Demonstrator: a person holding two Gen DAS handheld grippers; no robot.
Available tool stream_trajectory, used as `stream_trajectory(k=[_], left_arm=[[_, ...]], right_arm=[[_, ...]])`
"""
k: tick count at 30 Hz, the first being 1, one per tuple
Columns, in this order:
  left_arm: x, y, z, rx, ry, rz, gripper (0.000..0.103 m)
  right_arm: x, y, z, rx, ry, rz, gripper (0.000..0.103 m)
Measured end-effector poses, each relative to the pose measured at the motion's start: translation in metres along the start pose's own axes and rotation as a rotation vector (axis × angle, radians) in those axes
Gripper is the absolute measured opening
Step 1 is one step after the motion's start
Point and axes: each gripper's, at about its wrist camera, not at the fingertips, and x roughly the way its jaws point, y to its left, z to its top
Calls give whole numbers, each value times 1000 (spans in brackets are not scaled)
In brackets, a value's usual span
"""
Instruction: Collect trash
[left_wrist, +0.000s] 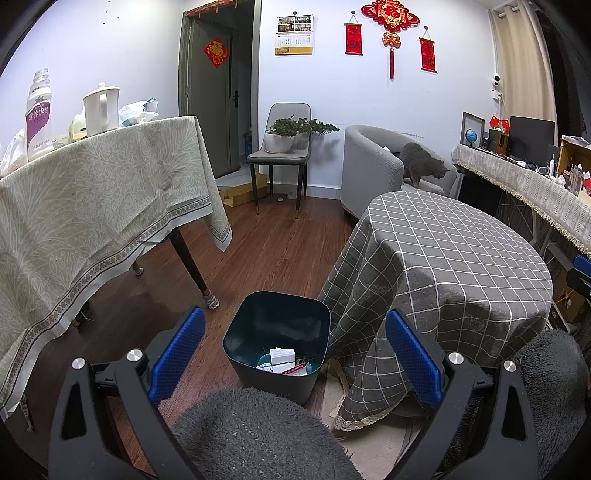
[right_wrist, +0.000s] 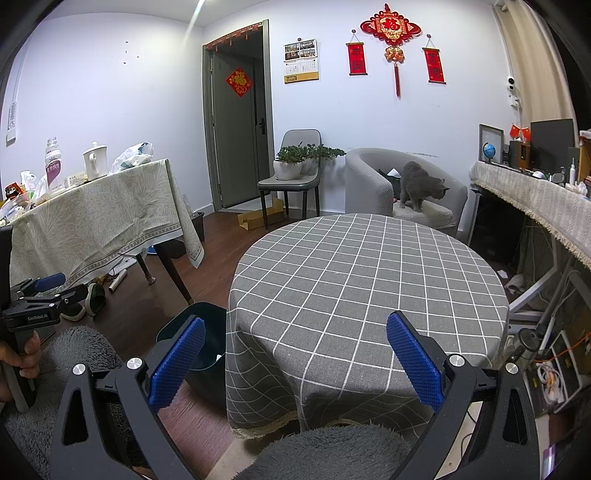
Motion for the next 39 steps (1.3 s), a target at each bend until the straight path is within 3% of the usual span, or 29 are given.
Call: stream_trajectory(k=[39], left_arm=[[1, -2, 2, 6, 6, 6, 100]], right_arm=[[0, 0, 1, 0, 2, 0, 100]])
